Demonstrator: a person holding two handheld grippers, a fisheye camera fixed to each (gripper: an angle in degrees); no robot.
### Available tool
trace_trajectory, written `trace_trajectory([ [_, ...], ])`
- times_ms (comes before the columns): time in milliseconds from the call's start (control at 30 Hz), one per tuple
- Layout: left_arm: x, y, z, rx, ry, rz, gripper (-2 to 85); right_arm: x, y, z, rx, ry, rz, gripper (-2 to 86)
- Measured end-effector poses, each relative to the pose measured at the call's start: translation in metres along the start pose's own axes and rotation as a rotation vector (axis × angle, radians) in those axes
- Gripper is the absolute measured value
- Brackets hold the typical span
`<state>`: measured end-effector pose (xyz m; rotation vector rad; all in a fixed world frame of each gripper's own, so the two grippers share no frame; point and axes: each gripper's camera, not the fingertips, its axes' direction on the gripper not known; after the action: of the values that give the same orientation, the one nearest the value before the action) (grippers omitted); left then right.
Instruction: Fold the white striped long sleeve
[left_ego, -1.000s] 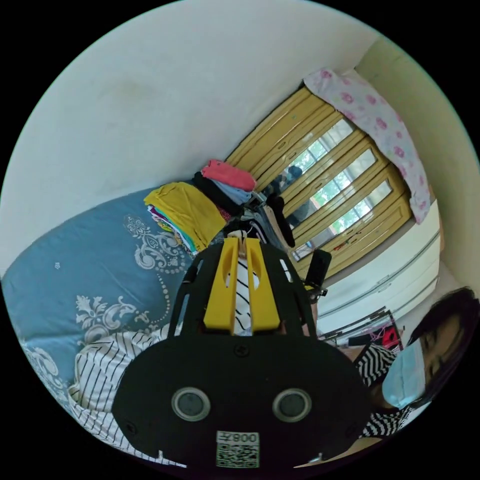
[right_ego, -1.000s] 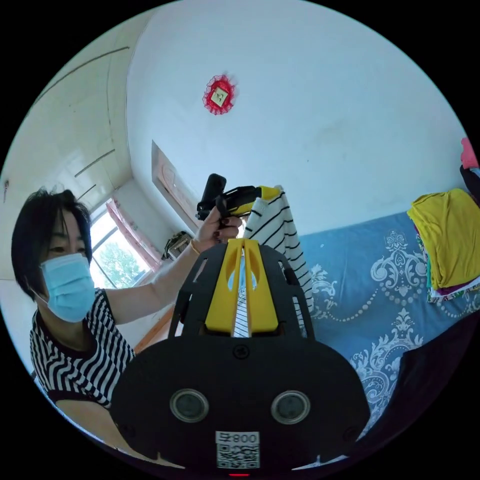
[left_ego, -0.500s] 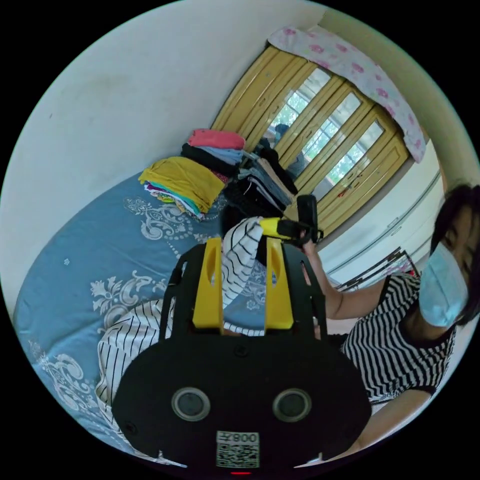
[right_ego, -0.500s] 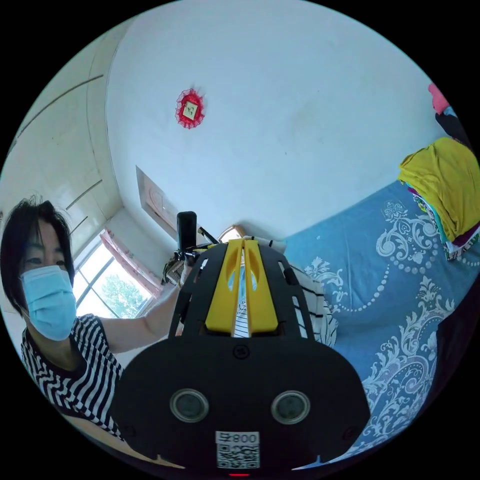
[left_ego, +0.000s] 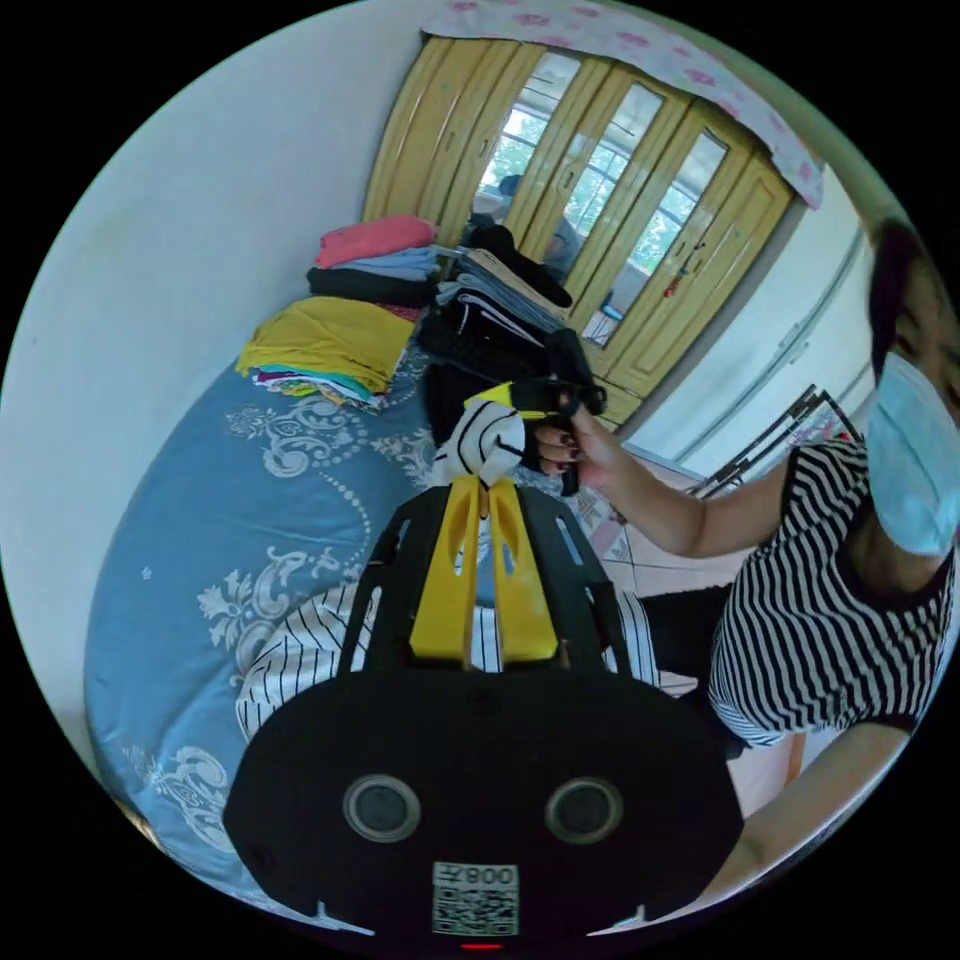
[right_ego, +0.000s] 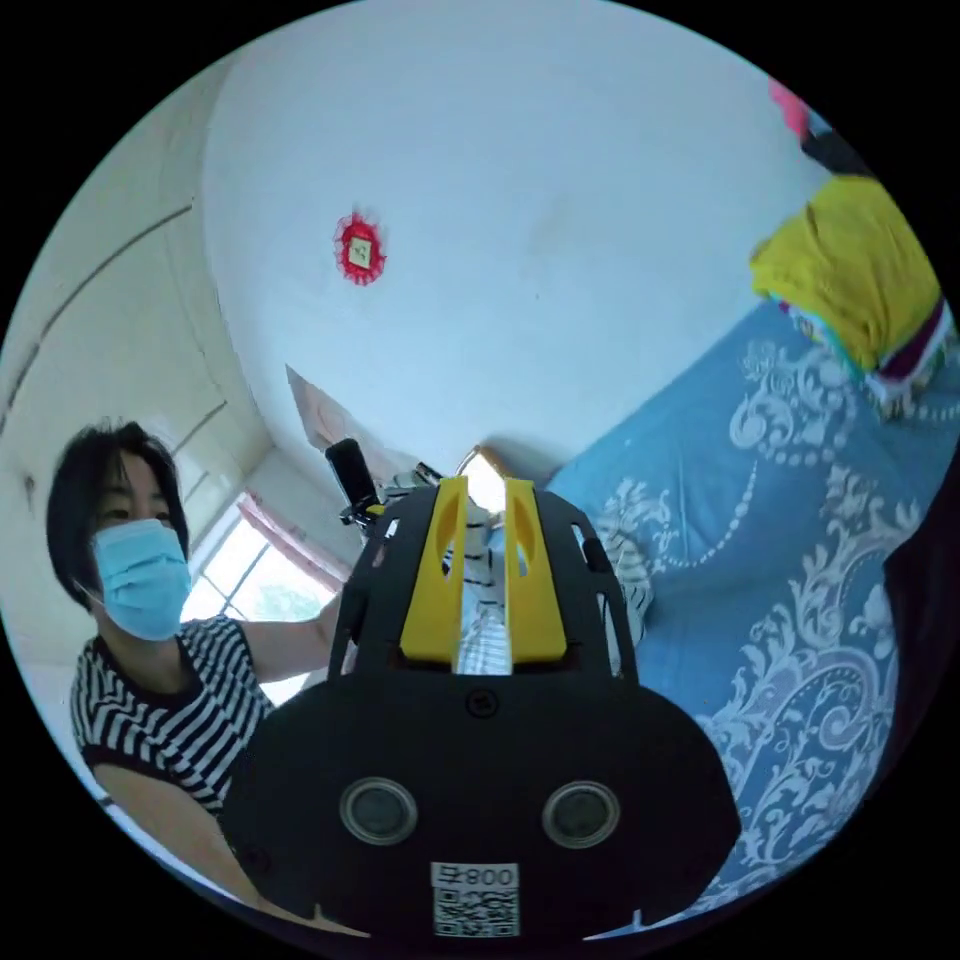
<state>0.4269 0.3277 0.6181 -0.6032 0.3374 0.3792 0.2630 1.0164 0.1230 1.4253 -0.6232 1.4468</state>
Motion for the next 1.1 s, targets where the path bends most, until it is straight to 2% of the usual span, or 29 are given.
trace_trajectory([
  [167, 0.016, 0.034, -0.011, -0.033, 0.096, 0.01, 1.6, 0.072, 0.04, 0.053, -0.238, -0.34, 0.233, 10.2],
  [333, 0.027, 0.057, -0.027, -0.096, 0.128, 0.004, 1.5, 0.092, 0.07, 0.094, -0.331, -0.472, 0.314, 10.2],
  [467, 0.035, 0.068, -0.044, -0.159, 0.142, 0.017, 1.5, 0.094, 0.084, 0.117, -0.357, -0.581, 0.317, 3.9],
  [600, 0.036, 0.076, -0.072, -0.179, 0.09, 0.012, 1.5, 0.076, 0.071, 0.109, -0.249, -0.465, 0.212, 1.6],
  [767, 0.046, 0.068, -0.149, -0.043, -0.043, 0.082, 1.3, -0.021, 0.034, 0.102, -0.084, -0.26, -0.217, 0.8],
  [833, 0.055, 0.072, -0.181, 0.011, -0.086, 0.121, 1.2, -0.052, 0.036, 0.12, -0.096, -0.222, -0.326, 0.7],
  [933, 0.07, 0.099, -0.226, 0.047, -0.149, 0.132, 1.0, -0.08, 0.066, 0.169, -0.155, -0.275, -0.413, 0.6],
  [1033, 0.082, 0.156, -0.26, 0.051, -0.179, 0.061, 0.9, -0.079, 0.122, 0.236, -0.271, -0.273, -0.392, 0.6],
  [1100, 0.083, 0.22, -0.273, -0.008, -0.178, -0.084, 0.8, -0.066, 0.162, 0.283, -0.376, -0.241, -0.344, 0.6],
])
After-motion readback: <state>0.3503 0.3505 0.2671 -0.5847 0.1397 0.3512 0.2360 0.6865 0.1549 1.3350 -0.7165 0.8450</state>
